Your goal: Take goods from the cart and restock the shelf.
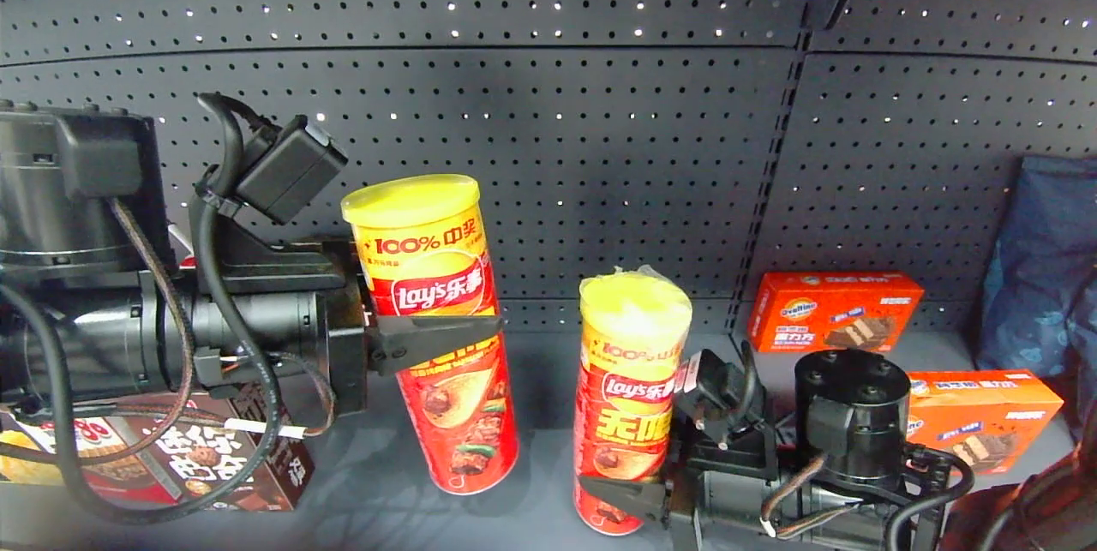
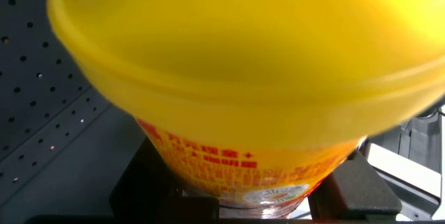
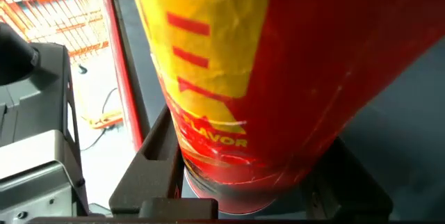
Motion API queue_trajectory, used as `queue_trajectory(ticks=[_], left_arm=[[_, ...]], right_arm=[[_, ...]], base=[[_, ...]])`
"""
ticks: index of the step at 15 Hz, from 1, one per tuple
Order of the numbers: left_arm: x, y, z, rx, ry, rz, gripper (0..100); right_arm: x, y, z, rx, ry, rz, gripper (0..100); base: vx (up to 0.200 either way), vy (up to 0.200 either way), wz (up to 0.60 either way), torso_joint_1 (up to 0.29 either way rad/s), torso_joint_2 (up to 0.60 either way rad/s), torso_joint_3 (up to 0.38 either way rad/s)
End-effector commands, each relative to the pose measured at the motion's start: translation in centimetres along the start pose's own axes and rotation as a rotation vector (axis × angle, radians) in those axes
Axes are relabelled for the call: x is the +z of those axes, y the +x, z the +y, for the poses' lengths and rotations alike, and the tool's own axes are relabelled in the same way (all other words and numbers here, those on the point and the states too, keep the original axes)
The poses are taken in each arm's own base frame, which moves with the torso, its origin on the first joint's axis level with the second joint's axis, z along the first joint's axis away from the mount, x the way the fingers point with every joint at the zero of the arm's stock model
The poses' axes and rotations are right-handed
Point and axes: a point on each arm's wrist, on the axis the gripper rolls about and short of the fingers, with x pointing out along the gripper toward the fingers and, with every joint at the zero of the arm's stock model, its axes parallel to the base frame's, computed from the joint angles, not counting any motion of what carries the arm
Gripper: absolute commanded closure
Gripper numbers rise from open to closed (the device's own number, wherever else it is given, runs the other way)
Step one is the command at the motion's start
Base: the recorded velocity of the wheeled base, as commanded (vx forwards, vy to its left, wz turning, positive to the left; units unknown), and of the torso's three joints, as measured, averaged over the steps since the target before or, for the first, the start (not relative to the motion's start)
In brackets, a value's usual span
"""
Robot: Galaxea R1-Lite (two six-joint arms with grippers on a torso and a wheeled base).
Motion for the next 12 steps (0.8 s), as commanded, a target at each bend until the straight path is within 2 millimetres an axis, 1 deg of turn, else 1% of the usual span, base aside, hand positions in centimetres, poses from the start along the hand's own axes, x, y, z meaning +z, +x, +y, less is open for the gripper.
queue_trajectory(ticks=[1,8,9,12], left_arm=[[-0.03,0.03,0.06,0.001,-0.001,0.001,100],[-0.09,0.11,0.1,-0.002,0.0,0.002,100],[-0.14,0.11,0.1,-0.002,-0.001,0.003,100],[-0.68,0.12,0.02,-0.006,-0.01,0.015,100]], right_arm=[[-0.85,0.61,-0.14,0.005,0.011,0.027,100],[-1.47,1.11,-0.31,0.005,0.019,0.045,100],[-1.47,1.11,-0.31,0.005,0.018,0.045,0],[-1.68,0.62,-0.18,0.0,0.017,0.054,0]], base=[[0.0,0.0,0.0,0.0,0.0,0.0],[0.0,0.0,0.0,0.0,0.0,0.0],[0.0,0.0,0.0,0.0,0.0,0.0],[0.0,0.0,0.0,0.0,0.0,0.0]])
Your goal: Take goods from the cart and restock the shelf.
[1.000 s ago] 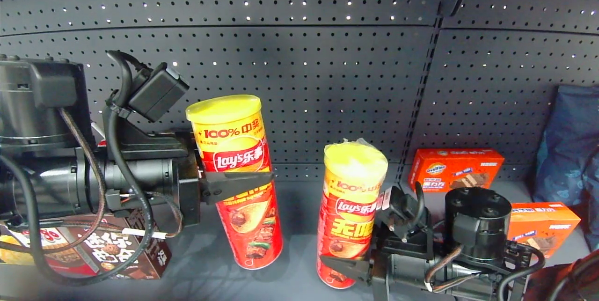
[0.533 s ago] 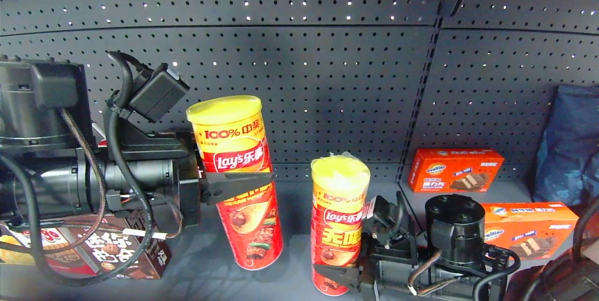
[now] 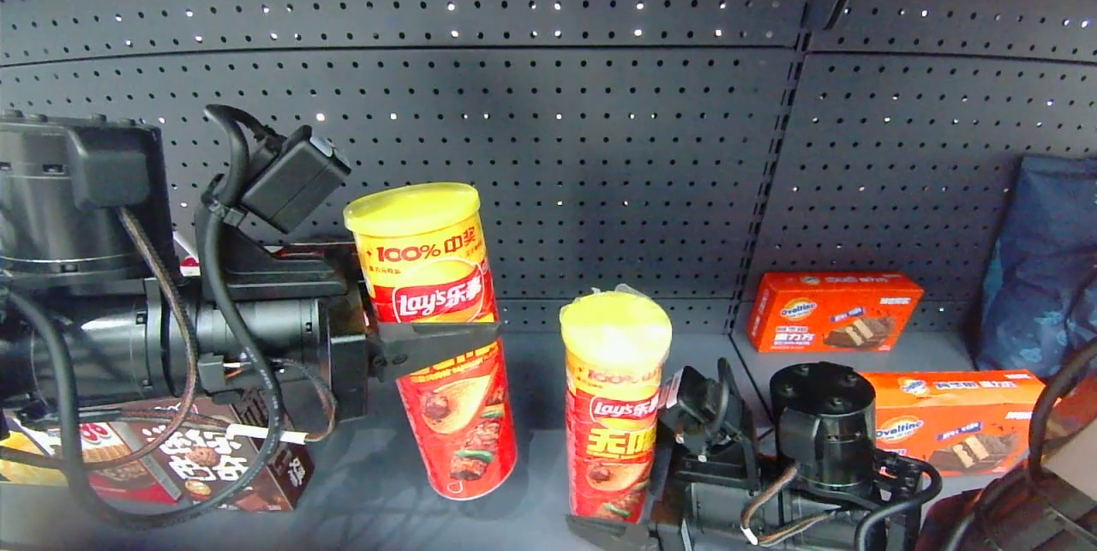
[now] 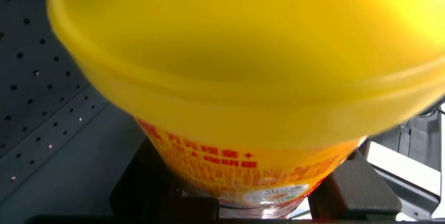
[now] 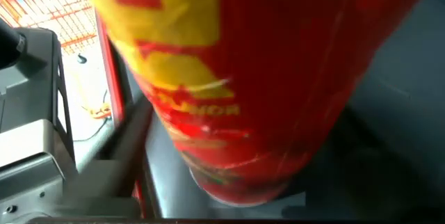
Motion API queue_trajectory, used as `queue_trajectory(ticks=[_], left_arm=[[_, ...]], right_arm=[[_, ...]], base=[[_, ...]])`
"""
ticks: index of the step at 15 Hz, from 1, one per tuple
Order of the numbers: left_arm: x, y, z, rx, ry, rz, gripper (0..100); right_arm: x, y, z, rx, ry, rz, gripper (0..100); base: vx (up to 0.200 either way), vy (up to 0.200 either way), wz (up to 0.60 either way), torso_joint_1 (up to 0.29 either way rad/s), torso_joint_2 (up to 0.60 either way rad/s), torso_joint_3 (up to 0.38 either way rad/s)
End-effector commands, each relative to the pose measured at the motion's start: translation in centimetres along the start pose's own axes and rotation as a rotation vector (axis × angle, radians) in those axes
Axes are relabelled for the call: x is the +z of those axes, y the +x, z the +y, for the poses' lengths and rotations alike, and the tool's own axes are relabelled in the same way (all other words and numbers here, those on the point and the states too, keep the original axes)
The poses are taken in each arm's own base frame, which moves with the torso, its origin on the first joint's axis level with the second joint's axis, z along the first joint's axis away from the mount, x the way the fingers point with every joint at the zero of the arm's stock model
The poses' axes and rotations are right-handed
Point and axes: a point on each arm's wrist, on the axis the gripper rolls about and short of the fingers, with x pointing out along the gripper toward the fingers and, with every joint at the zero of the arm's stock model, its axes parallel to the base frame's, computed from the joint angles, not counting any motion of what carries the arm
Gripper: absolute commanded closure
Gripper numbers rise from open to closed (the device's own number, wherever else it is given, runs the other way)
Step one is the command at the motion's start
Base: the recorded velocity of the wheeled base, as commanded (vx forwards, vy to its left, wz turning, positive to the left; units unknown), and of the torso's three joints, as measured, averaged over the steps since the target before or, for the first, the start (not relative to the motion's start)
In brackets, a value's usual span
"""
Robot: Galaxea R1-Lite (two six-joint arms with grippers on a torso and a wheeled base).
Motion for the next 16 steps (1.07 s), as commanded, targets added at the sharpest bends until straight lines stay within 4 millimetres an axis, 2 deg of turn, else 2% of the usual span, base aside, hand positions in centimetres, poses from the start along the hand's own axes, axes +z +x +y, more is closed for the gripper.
queue_trajectory(ticks=[1,3,7,8,11,14,16], left_arm=[[-0.2,0.1,0.0,-0.002,-0.004,0.005,100],[-0.1,0.0,0.0,-0.001,-0.002,0.003,100],[-0.2,0.0,0.0,-0.001,-0.003,0.004,100],[-0.1,0.0,0.0,-0.002,-0.001,0.002,100],[-0.1,0.0,0.0,-0.001,-0.002,0.003,100],[-0.1,0.0,0.0,-0.001,-0.001,0.001,100],[-0.1,0.0,0.0,0.001,-0.001,0.002,100]], right_arm=[[0.0,-0.6,0.2,-0.001,-0.004,-0.006,0],[0.5,-2.2,0.7,-0.009,-0.011,-0.021,0],[2.1,-7.2,2.3,-0.035,-0.044,-0.104,0],[2.7,-9.9,2.8,-0.068,-0.061,-0.153,0],[4.0,-14.5,2.7,-0.202,-0.118,-0.271,0],[2.8,-18.4,2.2,-0.451,-0.107,-0.293,0],[2.3,-20.6,2.6,-0.562,-0.113,-0.314,0]], base=[[0.0,0.0,0.0,0.0,0.0,0.0],[0.0,0.0,0.0,0.0,0.0,0.0],[0.0,0.0,0.0,0.0,0.0,0.0],[0.0,0.0,0.0,0.0,0.0,0.0],[0.0,0.0,0.0,0.0,0.0,0.0],[0.0,0.0,0.0,0.0,0.0,0.0],[0.0,0.0,0.0,0.0,0.0,0.0]])
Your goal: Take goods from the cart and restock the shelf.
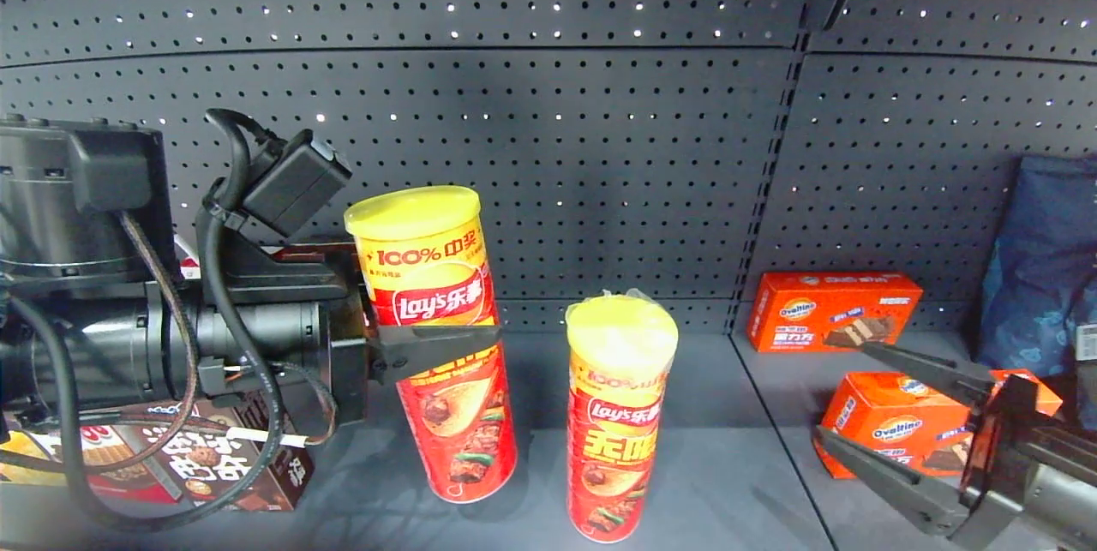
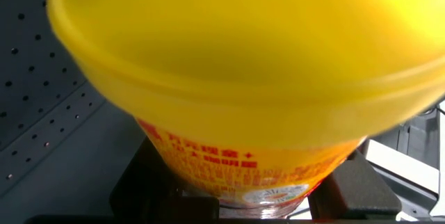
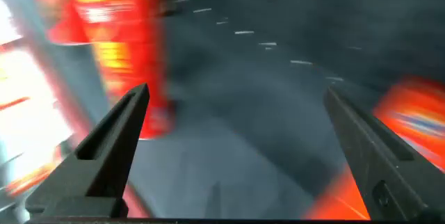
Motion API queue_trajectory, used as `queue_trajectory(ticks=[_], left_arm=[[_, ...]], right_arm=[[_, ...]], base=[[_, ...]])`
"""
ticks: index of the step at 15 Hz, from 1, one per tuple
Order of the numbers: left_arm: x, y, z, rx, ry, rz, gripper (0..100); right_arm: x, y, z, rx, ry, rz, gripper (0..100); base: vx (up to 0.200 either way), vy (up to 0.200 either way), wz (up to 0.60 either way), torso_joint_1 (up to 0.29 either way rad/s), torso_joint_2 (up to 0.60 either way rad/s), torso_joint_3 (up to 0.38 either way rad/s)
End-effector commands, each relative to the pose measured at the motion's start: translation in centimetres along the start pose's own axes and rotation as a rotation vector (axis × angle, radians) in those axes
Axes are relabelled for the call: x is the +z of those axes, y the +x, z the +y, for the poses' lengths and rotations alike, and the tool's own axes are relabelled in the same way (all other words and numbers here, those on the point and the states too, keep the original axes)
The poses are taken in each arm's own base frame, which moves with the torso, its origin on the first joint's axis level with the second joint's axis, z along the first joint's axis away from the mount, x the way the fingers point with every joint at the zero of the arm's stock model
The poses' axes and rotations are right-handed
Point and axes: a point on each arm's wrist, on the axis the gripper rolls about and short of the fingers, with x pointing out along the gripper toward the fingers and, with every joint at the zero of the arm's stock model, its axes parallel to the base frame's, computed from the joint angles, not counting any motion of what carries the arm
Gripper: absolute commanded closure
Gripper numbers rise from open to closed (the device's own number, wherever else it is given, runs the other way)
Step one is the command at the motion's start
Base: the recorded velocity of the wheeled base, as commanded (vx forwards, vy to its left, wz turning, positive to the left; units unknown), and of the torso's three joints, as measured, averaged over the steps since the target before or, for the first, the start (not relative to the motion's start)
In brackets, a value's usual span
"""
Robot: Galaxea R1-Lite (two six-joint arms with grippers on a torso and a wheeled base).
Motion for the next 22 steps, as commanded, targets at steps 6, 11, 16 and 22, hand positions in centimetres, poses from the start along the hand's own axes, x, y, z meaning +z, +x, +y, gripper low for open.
queue_trajectory(ticks=[6,11,16,22], left_arm=[[-0.1,0.0,0.9,0.03,-0.012,0.003,100],[-0.6,0.2,1.3,0.028,-0.022,0.019,100],[-0.4,0.4,1.4,0.032,-0.006,-0.004,100],[-0.3,1.5,2.4,0.039,0.017,-0.034,100]], right_arm=[[-0.7,-9.3,0.7,-0.46,-0.006,-0.019,0],[-6.0,-14.7,6.9,-0.713,0.069,0.028,0],[-7.2,-15.2,6.6,-1.011,0.159,0.144,0],[-7.3,-15.2,6.6,-1.002,0.145,0.154,0]], base=[[0.0,0.0,0.0,0.0,0.0,0.0],[0.0,0.0,0.0,0.0,0.0,0.0],[0.0,0.0,0.0,0.0,0.0,0.0],[0.0,0.0,0.0,0.0,0.0,0.0]])
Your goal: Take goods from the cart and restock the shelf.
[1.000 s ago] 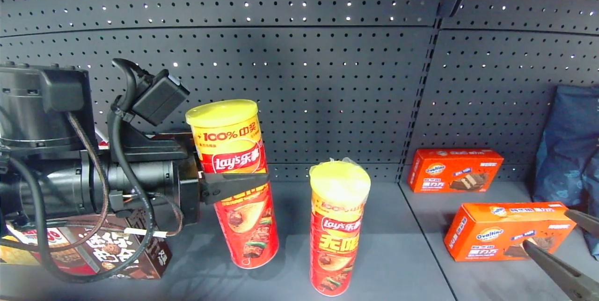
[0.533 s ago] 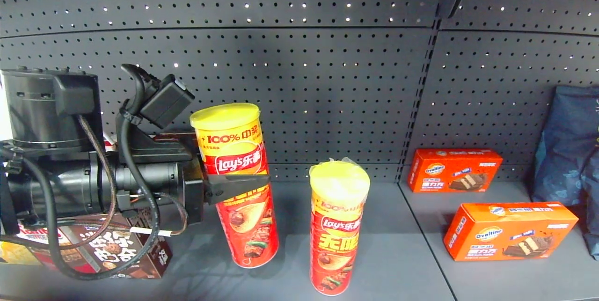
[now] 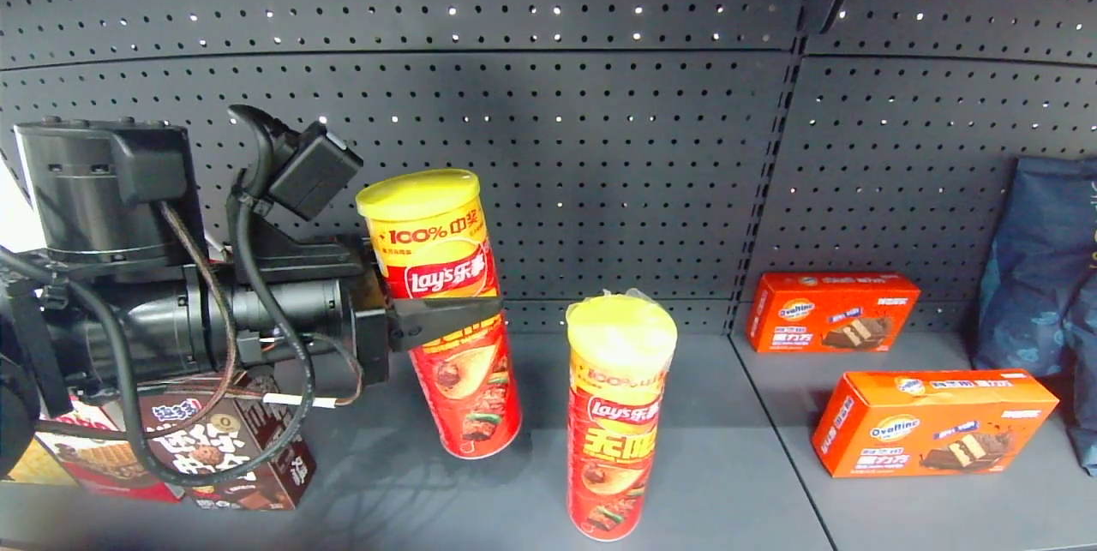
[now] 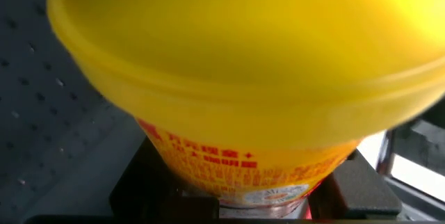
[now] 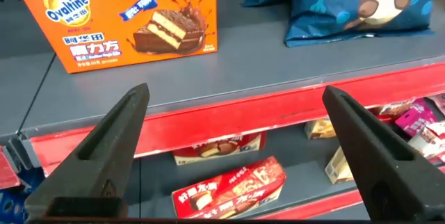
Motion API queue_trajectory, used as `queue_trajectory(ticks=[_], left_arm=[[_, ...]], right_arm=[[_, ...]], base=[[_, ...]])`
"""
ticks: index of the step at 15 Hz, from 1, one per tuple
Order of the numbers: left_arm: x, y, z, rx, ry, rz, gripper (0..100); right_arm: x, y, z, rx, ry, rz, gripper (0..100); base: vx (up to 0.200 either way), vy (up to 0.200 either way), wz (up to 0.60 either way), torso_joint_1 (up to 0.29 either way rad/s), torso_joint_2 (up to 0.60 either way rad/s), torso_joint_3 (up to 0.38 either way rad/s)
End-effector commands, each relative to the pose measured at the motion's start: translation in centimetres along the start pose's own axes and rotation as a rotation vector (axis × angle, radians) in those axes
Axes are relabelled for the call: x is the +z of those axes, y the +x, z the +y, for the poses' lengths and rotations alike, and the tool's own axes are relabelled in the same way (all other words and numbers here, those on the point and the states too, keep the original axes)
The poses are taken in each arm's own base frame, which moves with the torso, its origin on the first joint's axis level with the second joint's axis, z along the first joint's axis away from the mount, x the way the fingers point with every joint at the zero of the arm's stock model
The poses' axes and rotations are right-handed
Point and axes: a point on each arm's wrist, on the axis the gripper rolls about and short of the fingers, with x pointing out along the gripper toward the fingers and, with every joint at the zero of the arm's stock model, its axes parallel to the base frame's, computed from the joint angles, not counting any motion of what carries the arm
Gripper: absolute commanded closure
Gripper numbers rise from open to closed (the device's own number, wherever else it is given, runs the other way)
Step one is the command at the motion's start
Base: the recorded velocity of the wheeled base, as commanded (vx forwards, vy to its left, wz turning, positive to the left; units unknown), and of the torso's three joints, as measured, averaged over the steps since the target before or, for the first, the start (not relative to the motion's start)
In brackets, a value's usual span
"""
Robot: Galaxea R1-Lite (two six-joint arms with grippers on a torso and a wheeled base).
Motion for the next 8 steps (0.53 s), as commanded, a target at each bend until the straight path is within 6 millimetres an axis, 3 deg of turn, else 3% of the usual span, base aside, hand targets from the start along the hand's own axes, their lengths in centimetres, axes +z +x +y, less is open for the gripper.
queue_trajectory(ticks=[1,4,8], left_arm=[[-0.4,0.6,0.4,0.0,-0.011,0.016,100],[-0.3,1.2,0.7,-0.009,-0.003,0.016,100],[0.3,1.7,2.8,0.037,0.05,0.005,100]], right_arm=[[0.0,0.0,0.0,0.0,0.0,0.0,0],[0.0,0.0,0.0,0.0,0.0,0.0,0],[0.0,0.0,0.0,0.0,0.0,0.0,0]], base=[[0.0,0.0,0.0,0.0,0.0,0.0],[0.0,0.0,0.0,0.0,0.0,0.0],[0.0,0.0,0.0,0.0,0.0,0.0]])
